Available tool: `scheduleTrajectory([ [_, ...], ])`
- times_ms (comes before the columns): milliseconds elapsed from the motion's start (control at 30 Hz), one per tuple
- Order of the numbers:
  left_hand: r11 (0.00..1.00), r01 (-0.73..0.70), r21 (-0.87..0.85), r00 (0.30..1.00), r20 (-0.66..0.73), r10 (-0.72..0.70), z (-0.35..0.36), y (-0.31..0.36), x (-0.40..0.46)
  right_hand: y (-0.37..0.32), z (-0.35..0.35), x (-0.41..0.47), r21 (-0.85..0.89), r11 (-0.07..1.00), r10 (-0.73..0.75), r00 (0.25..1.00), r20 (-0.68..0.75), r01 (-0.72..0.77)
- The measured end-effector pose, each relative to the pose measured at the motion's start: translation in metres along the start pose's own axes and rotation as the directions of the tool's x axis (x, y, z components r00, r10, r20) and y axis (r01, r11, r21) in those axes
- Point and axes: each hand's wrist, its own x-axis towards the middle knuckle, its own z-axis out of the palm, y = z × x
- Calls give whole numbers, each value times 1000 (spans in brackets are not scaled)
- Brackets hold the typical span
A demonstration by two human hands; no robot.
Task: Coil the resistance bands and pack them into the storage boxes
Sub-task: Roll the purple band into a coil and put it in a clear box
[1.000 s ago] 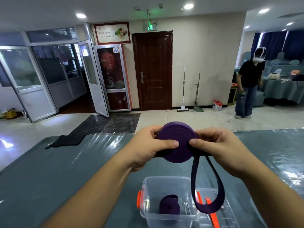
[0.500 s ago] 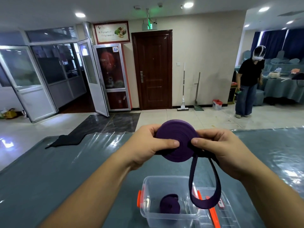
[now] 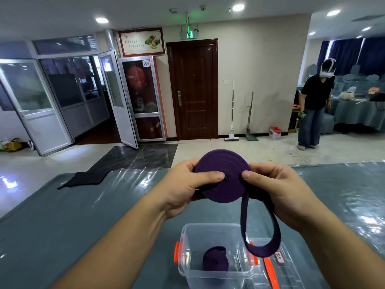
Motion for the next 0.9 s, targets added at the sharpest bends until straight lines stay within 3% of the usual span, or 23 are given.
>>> scheduleTrajectory([
  [133,990,-15,137,1000,-17,17,-6,8,2,-3,0,1,-41,999,-8,1000,-10,7],
  [333,995,-87,-45,991,-109,82,6,2,4,3,7,2,66,997,-35,989,-146,45],
  [533,984,-11,180,1000,-11,13,-4,9,2,-1,4,-3,9,1000,9,995,-95,-8],
  [733,996,-88,9,989,-116,88,4,4,5,3,12,2,89,996,-14,989,-146,27],
  [900,997,-33,67,999,-17,34,0,6,2,-6,6,-1,72,997,12,997,-72,-6],
])
